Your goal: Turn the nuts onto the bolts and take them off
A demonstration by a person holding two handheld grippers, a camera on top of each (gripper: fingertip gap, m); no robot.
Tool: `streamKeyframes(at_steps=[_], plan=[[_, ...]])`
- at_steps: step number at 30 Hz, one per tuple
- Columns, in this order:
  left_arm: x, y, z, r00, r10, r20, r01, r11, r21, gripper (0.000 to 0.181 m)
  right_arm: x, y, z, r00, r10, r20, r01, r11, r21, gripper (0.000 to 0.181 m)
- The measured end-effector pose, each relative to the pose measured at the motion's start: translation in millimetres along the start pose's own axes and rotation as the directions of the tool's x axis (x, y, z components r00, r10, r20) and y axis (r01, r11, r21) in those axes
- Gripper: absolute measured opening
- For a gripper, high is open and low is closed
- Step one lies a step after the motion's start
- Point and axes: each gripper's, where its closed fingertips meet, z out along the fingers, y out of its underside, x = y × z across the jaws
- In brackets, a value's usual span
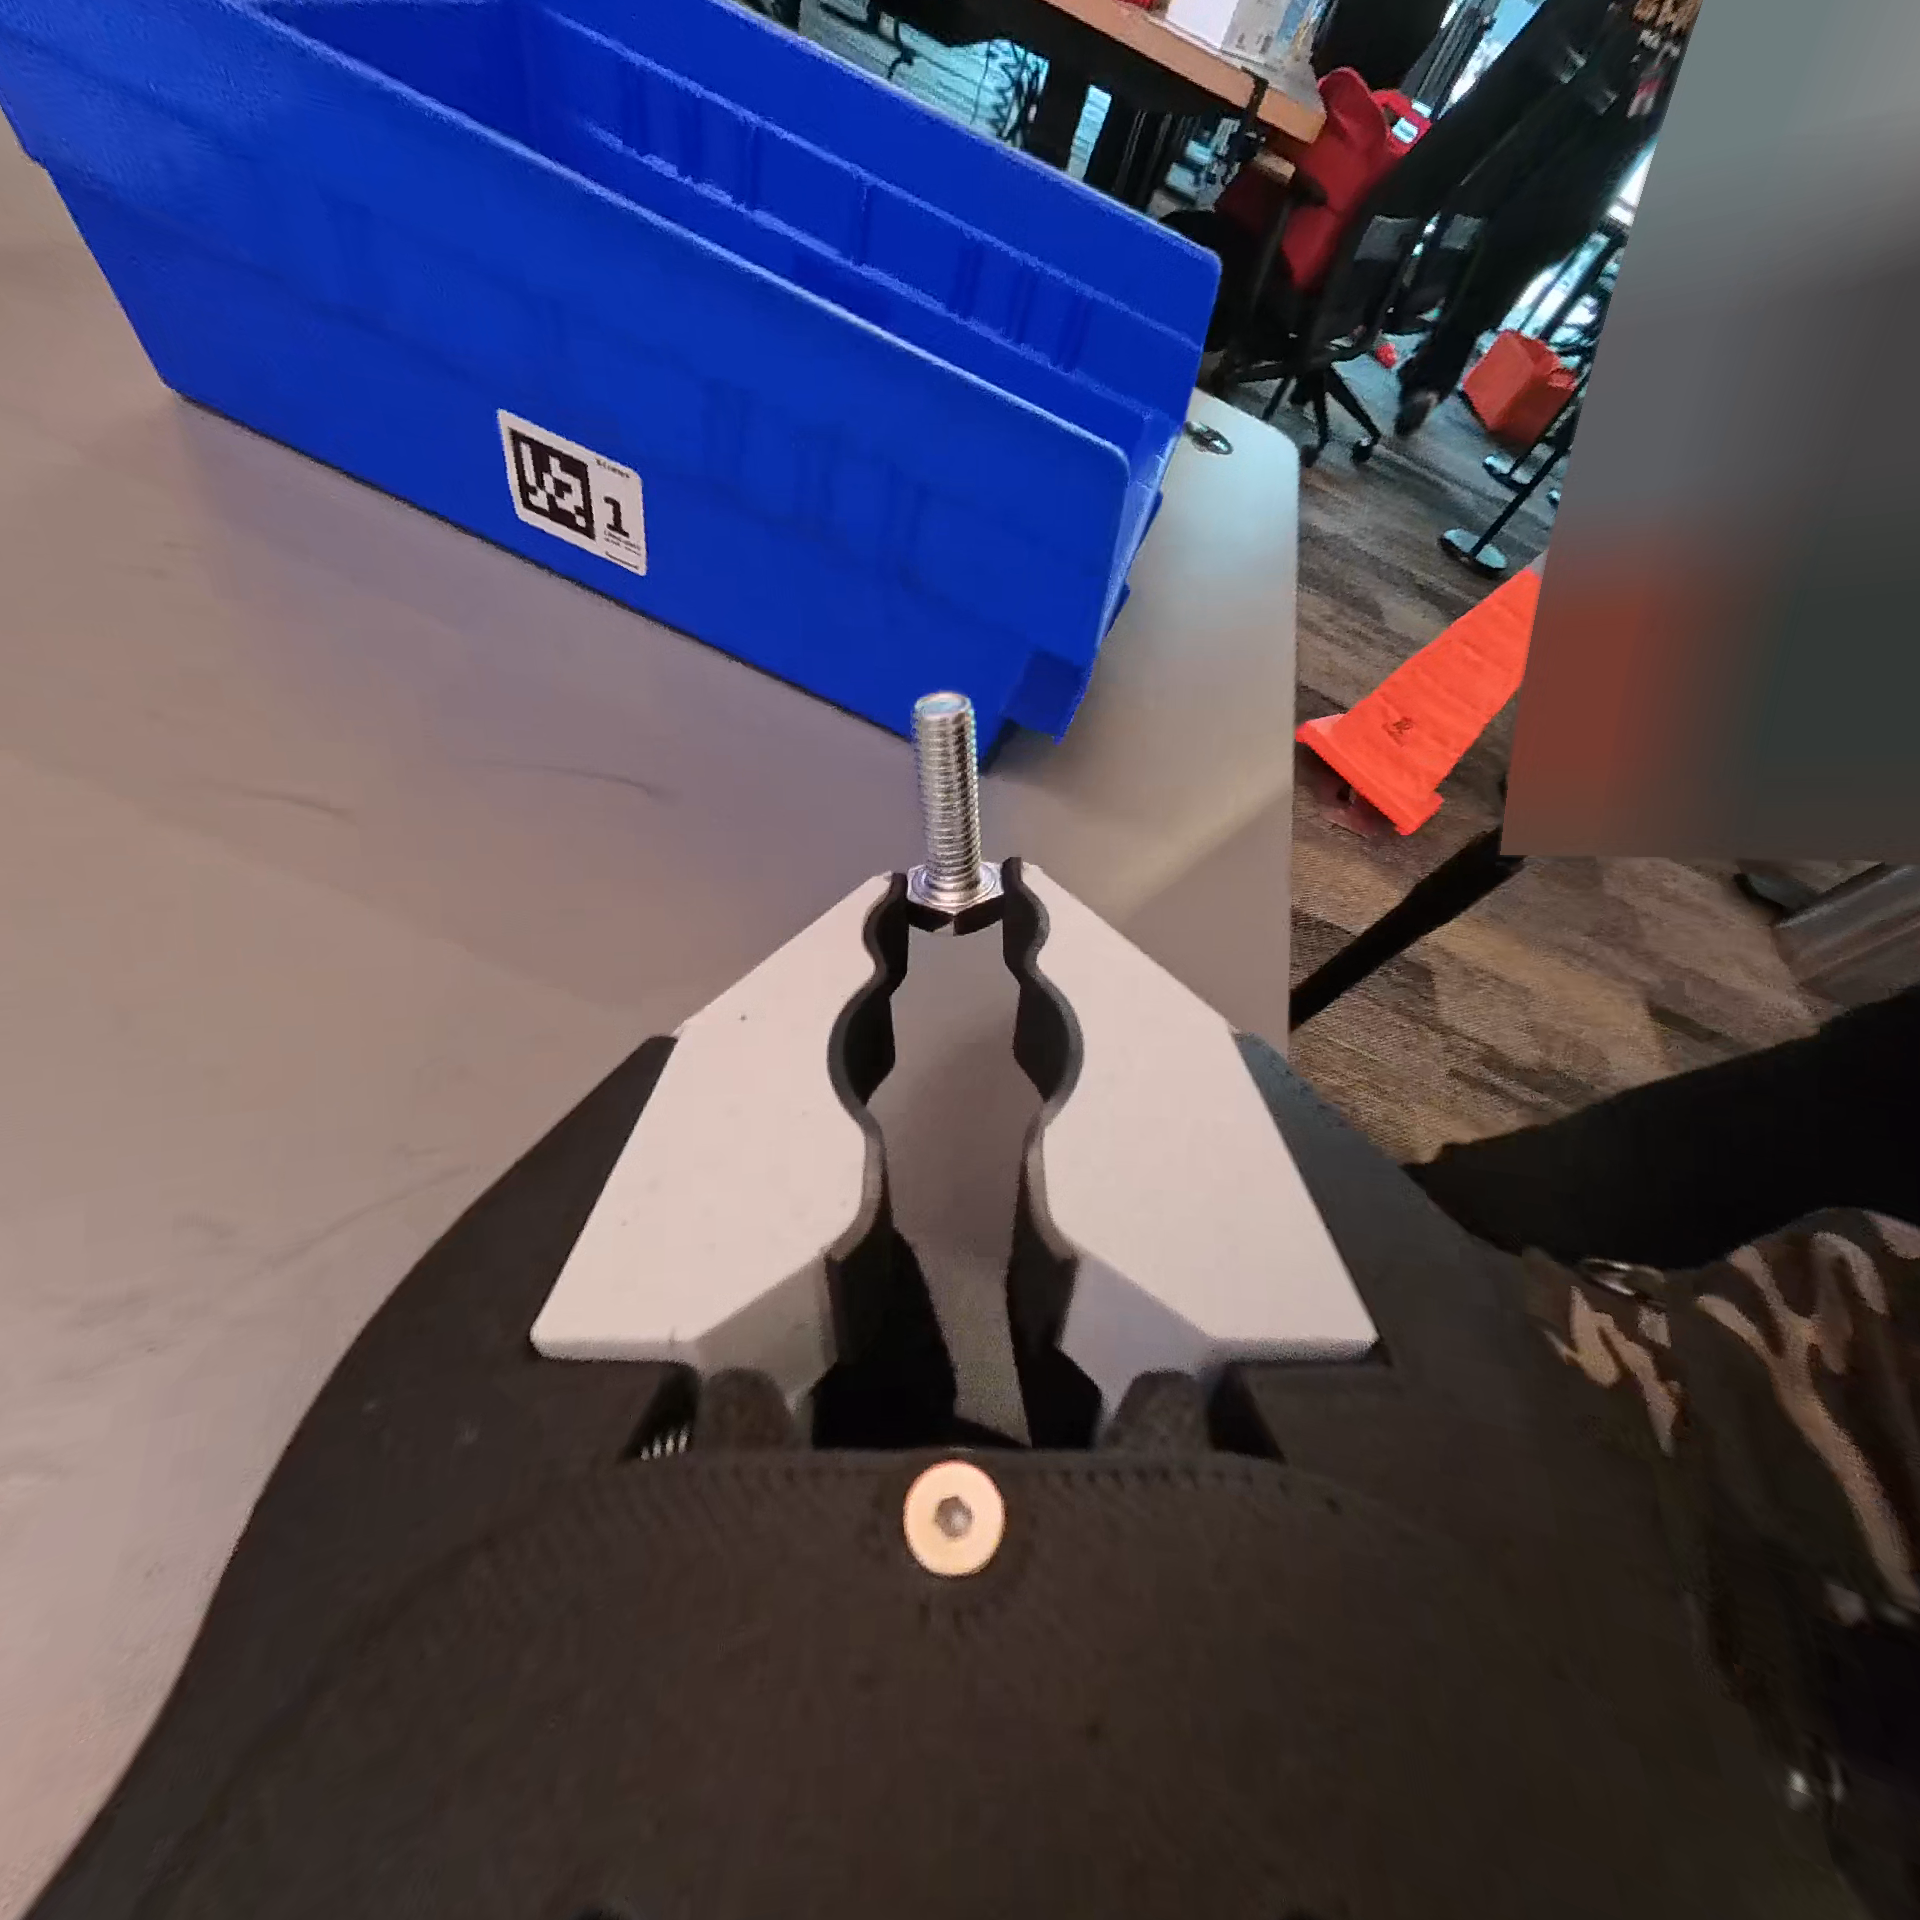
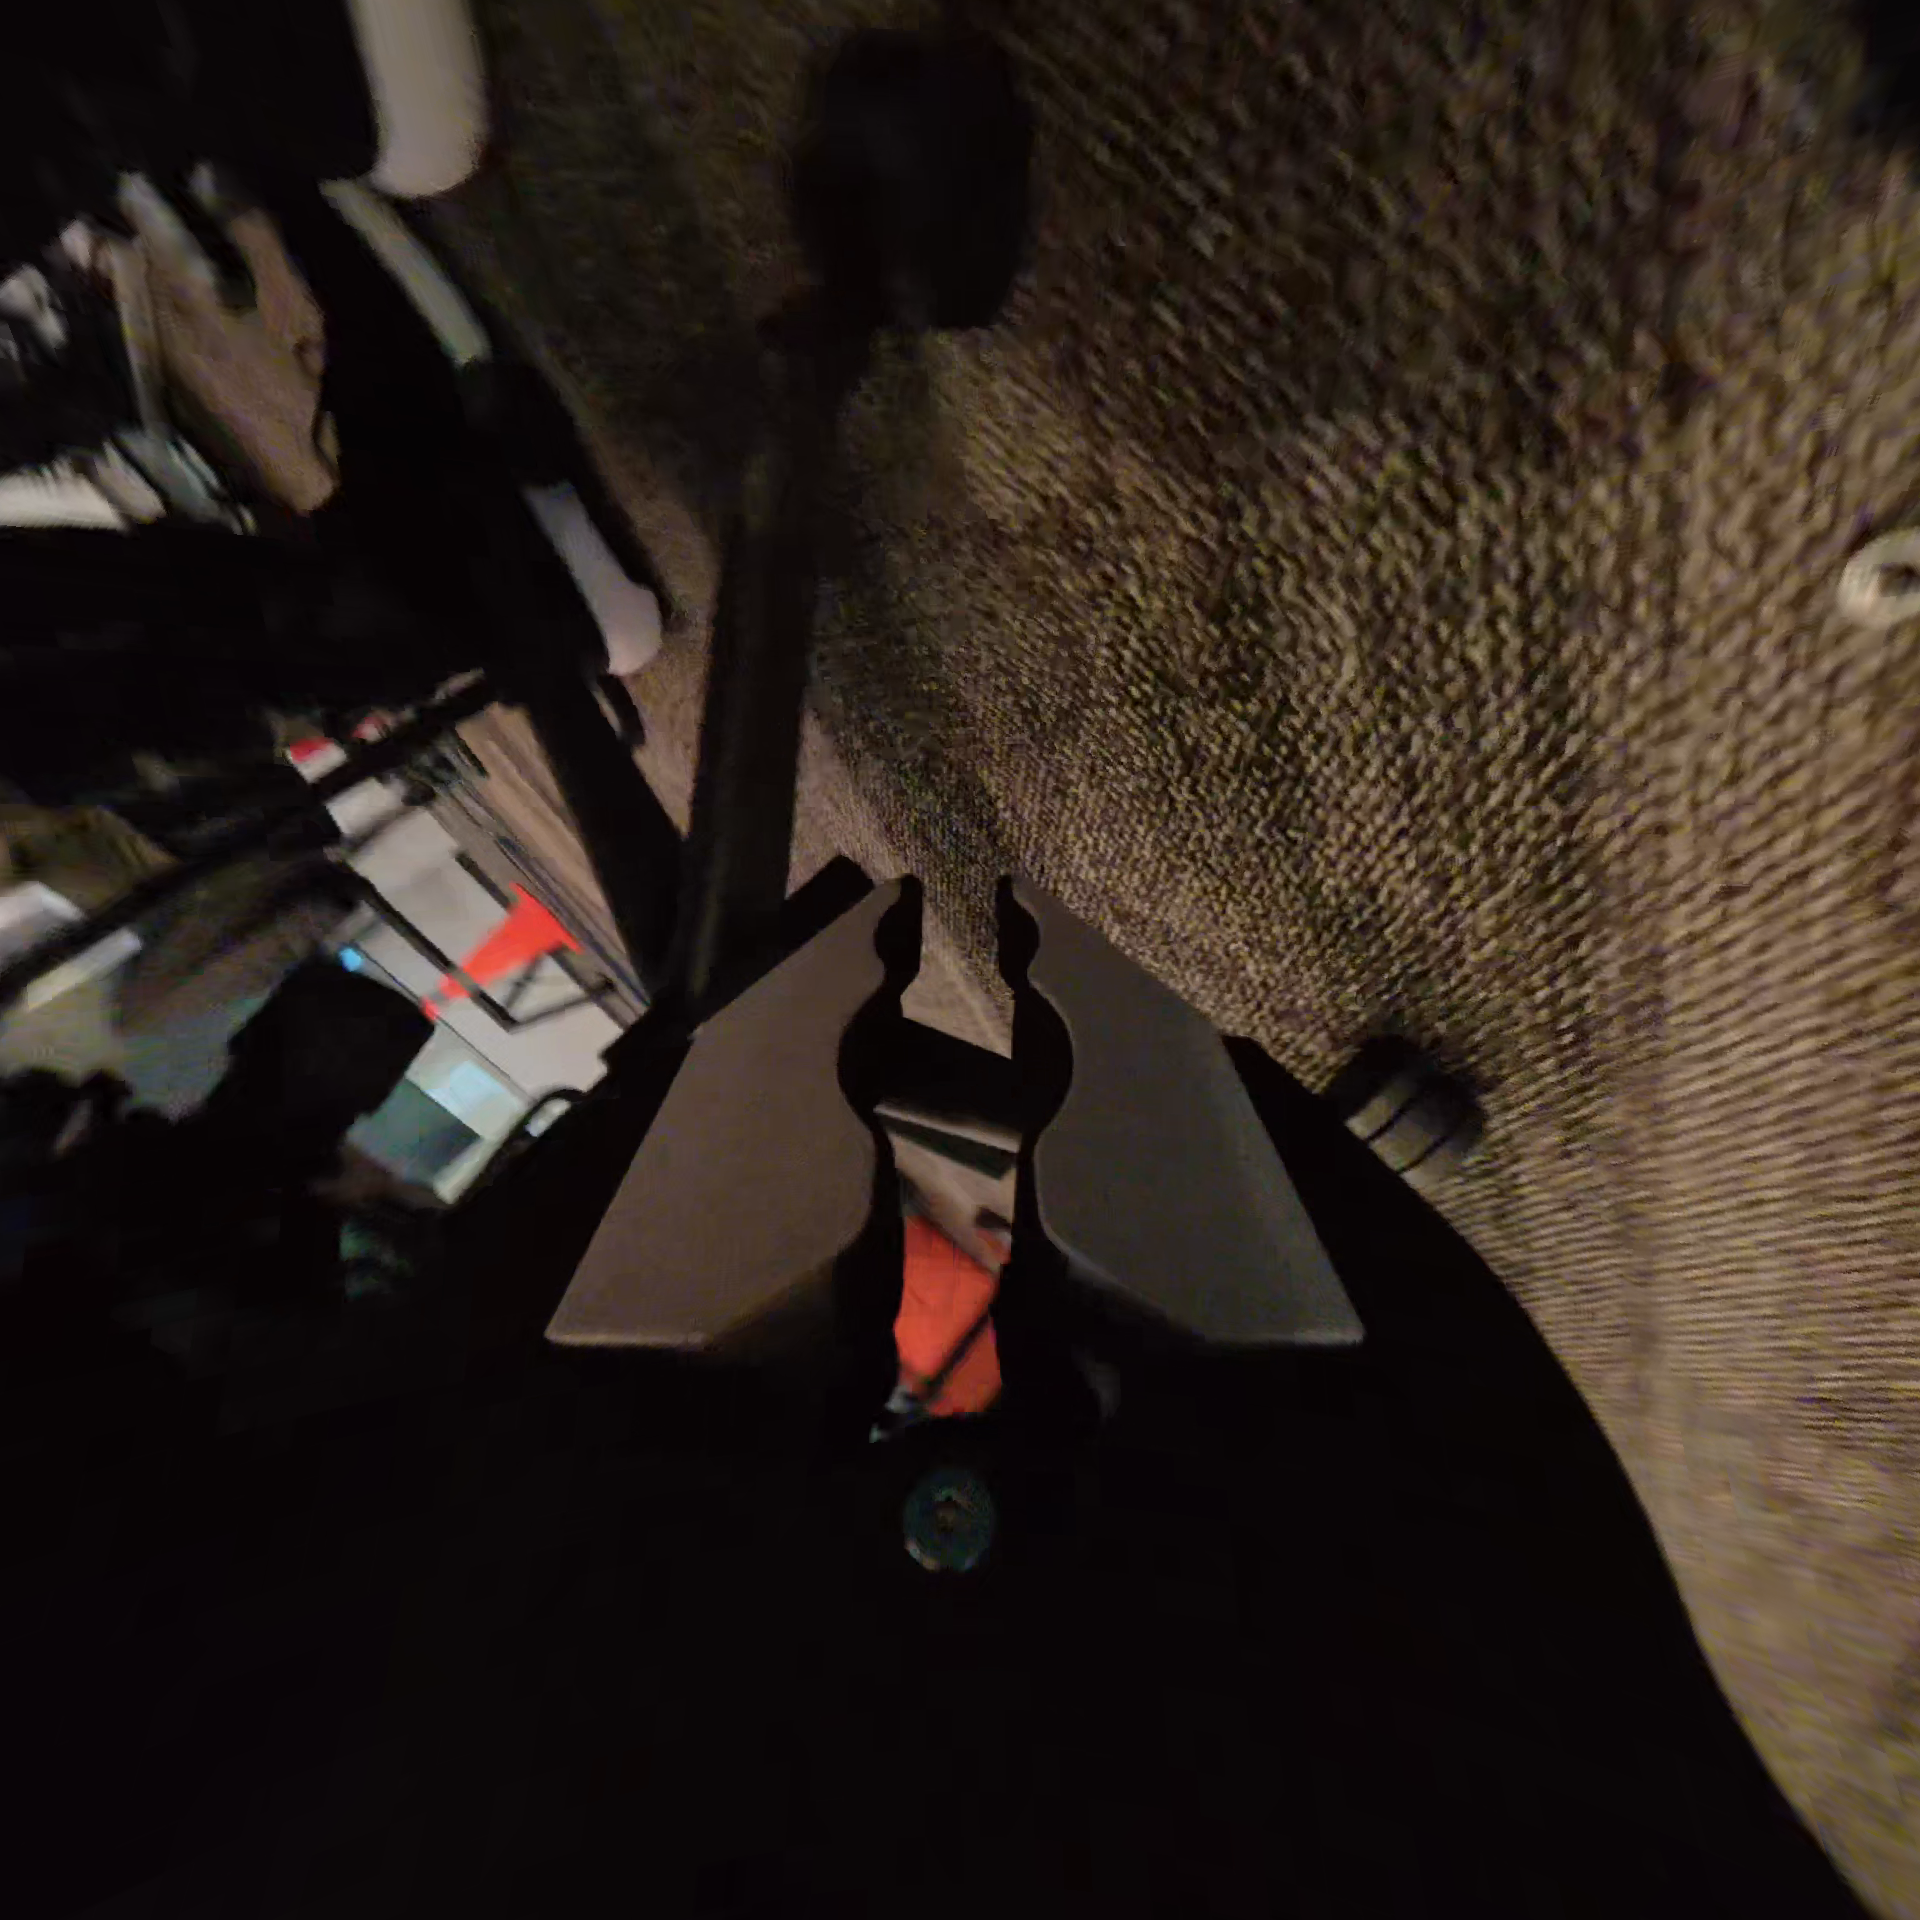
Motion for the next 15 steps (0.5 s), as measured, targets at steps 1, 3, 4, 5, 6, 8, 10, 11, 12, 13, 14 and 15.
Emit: streamKeyframes(at_steps=[1, 3, 4, 5, 6, 8, 10, 11, 12, 13, 14, 15], plan=[[0, 1, 1, 1.0, -0.012, -0.007, 0.012, 1.0, -0.006, 0.016, 16, 6, 14, 0.997, 0.073, 0.007, -0.073, 0.997, 0.014, 0.015], [0, 3, 3, 0.999, -0.027, -0.026, 0.026, 0.999, -0.025, 0.016, 46, 7, 32, 0.979, 0.202, 0.019, -0.203, 0.975, 0.093, 0.016], [0, 4, 4, 0.999, -0.038, -0.033, 0.037, 0.999, -0.032, 0.016, 62, 3, 37, 0.967, 0.253, 0.021, -0.253, 0.955, 0.151, 0.021], [0, 4, 5, 0.998, -0.048, -0.042, 0.047, 0.998, -0.037, 0.016, 78, -2, 40, 0.955, 0.298, 0.015, -0.294, 0.932, 0.212, 0.026], [0, 4, 6, 0.997, -0.059, -0.051, 0.057, 0.997, -0.043, 0.016, 95, -7, 41, 0.943, 0.334, 0.007, -0.324, 0.907, 0.268, 0.032], [-1, 7, 8, 0.996, -0.072, -0.05, 0.068, 0.995, -0.067, 0.016, 124, -16, 39, 0.929, 0.371, -0.018, -0.338, 0.866, 0.368, 0.034], [-3, 8, 10, 0.996, -0.082, -0.044, 0.078, 0.994, -0.077, 0.016, 151, -20, 35, 0.916, 0.396, -0.055, -0.336, 0.836, 0.433, 0.033], [-3, 8, 10, 0.995, -0.091, -0.042, 0.087, 0.993, -0.079, 0.016, 164, -21, 32, 0.906, 0.418, -0.067, -0.343, 0.819, 0.46, 0.035], [-3, 9, 10, 0.994, -0.098, -0.047, 0.094, 0.992, -0.083, 0.016, 174, -22, 30, 0.896, 0.437, -0.074, -0.35, 0.8, 0.488, 0.035], [-4, 9, 11, 0.993, -0.106, -0.049, 0.102, 0.991, -0.089, 0.016, 181, -26, 28, 0.891, 0.448, -0.069, -0.354, 0.782, 0.513, 0.031], [-5, 10, 12, 0.993, -0.111, -0.047, 0.106, 0.99, -0.096, 0.016, 185, -30, 28, 0.891, 0.45, -0.064, -0.354, 0.774, 0.525, 0.029], [-4, 11, 12, 0.992, -0.112, -0.05, 0.107, 0.989, -0.103, 0.016, 188, -32, 32, 0.893, 0.444, -0.069, -0.35, 0.783, 0.514, 0.028]])
